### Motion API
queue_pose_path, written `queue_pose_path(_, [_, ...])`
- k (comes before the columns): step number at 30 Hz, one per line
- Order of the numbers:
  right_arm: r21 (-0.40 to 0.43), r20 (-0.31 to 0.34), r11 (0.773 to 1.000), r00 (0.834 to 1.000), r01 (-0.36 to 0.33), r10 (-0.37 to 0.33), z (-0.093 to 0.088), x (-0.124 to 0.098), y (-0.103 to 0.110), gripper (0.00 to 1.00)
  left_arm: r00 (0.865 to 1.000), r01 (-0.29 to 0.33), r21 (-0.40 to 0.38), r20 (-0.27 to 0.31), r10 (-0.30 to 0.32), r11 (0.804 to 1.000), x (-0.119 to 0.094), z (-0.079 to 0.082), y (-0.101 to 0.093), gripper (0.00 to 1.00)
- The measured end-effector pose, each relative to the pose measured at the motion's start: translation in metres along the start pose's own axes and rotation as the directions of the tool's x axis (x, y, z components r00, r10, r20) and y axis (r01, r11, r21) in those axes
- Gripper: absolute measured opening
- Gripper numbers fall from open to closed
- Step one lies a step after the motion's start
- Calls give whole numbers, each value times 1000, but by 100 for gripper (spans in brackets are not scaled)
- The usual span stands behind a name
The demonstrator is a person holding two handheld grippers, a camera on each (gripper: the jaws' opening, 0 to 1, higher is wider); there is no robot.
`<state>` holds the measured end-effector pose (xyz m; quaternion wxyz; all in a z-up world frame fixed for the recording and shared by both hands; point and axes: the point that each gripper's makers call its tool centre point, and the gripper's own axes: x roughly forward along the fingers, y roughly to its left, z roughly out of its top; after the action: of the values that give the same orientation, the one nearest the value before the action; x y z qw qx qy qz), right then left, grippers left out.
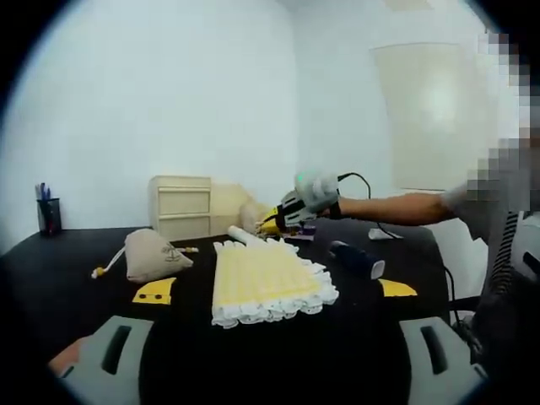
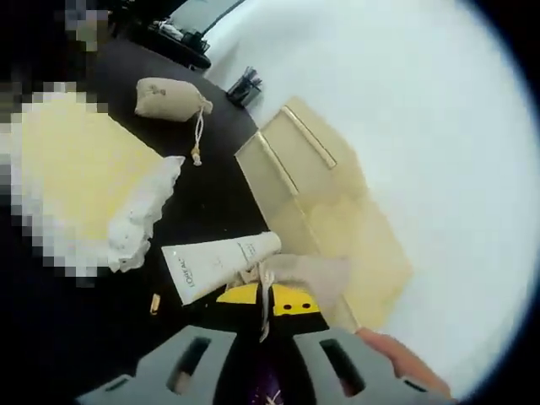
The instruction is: Open the drawer, pick up the cosmetic bottles from the table one by one, place them into the drawer, release the gripper, close the drawer, and move the gripper away
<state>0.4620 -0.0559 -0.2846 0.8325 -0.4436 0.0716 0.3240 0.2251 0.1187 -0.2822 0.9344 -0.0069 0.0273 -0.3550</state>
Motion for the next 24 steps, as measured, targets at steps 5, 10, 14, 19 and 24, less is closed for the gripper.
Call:
queue_pose_path(5, [110,45,994,999,-12,7,13,-19,-13,0,1000,-5,-2,-2,5,1000,0,-1,-1,87])
queue_pose_path(10, [234,97,971,995,-42,19,29,-41,-34,0,1000,-11,-7,-10,11,1000,0,-3,0,86])
queue_pose_path(14, [329,144,940,988,-94,48,41,-60,-44,0,1000,-23,-8,-7,23,1000,0,-2,1,84])
queue_pose_path(19, [412,232,889,966,-200,110,63,-92,-37,0,998,-57,-29,30,58,998,-3,6,8,84])
queue_pose_path(24, [437,310,850,936,-295,166,87,-122,-36,0,997,-75,-54,28,76,996,-1,7,13,81])
